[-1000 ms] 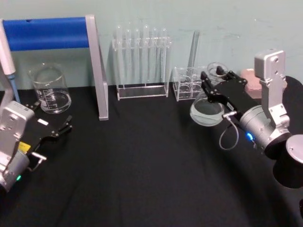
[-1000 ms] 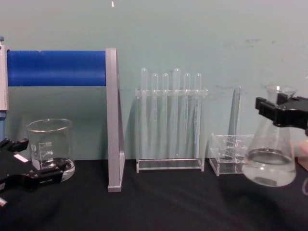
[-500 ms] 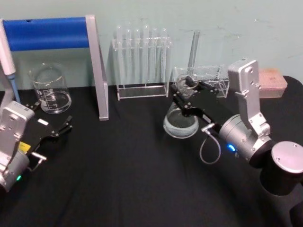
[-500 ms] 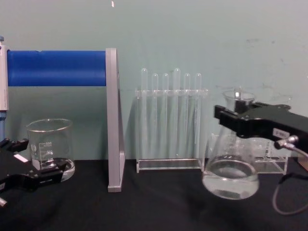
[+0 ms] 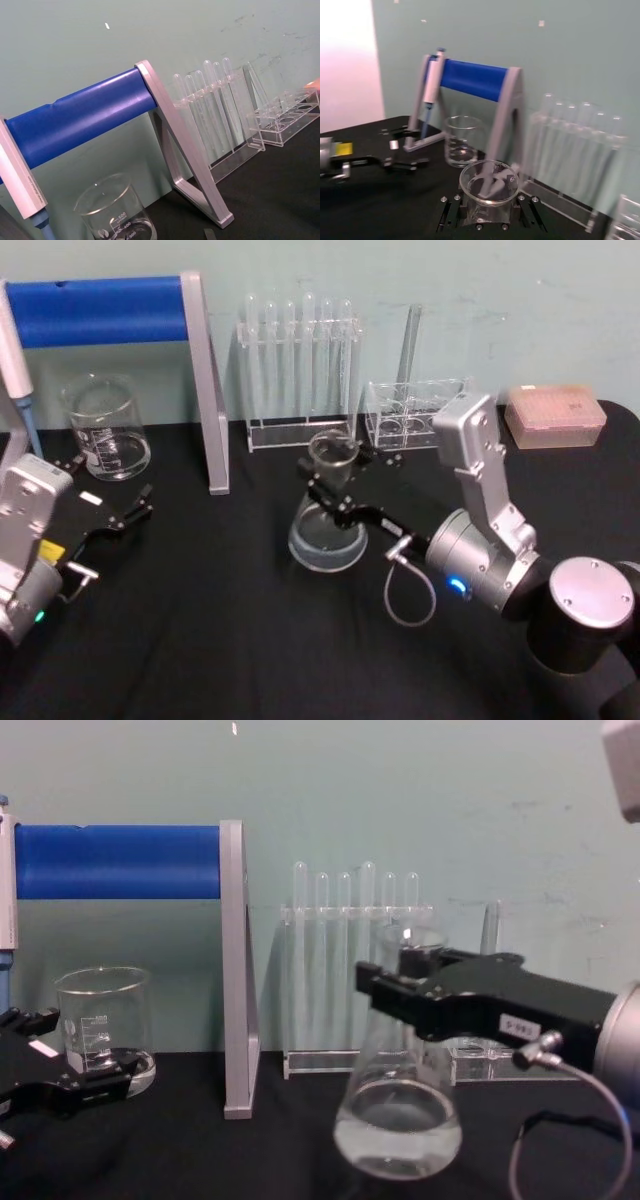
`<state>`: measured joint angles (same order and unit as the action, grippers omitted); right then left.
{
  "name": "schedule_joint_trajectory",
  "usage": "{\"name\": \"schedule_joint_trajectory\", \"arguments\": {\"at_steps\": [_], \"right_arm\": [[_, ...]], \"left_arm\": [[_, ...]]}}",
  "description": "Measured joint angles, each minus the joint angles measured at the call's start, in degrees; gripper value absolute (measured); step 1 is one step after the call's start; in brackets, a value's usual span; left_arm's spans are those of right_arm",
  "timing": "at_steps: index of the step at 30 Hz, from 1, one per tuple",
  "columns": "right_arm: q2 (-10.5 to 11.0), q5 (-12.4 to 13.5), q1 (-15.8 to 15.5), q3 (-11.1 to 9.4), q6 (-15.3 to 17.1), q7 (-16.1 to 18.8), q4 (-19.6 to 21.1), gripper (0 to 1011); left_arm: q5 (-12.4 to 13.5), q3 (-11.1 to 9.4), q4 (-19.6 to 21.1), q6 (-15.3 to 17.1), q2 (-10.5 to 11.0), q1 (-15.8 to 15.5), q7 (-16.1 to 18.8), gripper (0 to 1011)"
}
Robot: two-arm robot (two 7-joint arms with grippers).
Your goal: Grasp the erlenmeyer flask with one hand, shake it three times, then place it back.
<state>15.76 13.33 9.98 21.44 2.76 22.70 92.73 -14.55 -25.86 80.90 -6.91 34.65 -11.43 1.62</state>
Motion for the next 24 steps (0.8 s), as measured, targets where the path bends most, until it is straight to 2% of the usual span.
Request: {"name": "schedule_joint_trajectory", "arguments": {"at_steps": [18,24], "right_arm": [[3.09,3.73,-0.01,4.79,-2.09,4.84,1.47,449],[3.77,4.42,0.43,5.40,-2.68,4.68,1.38,449]], "left_arm": [[0.00,0.00,0.00,0.00,0.00,0.00,0.00,1001],[0.00,0.00,0.00,0.00,0.00,0.00,0.00,1001]]}}
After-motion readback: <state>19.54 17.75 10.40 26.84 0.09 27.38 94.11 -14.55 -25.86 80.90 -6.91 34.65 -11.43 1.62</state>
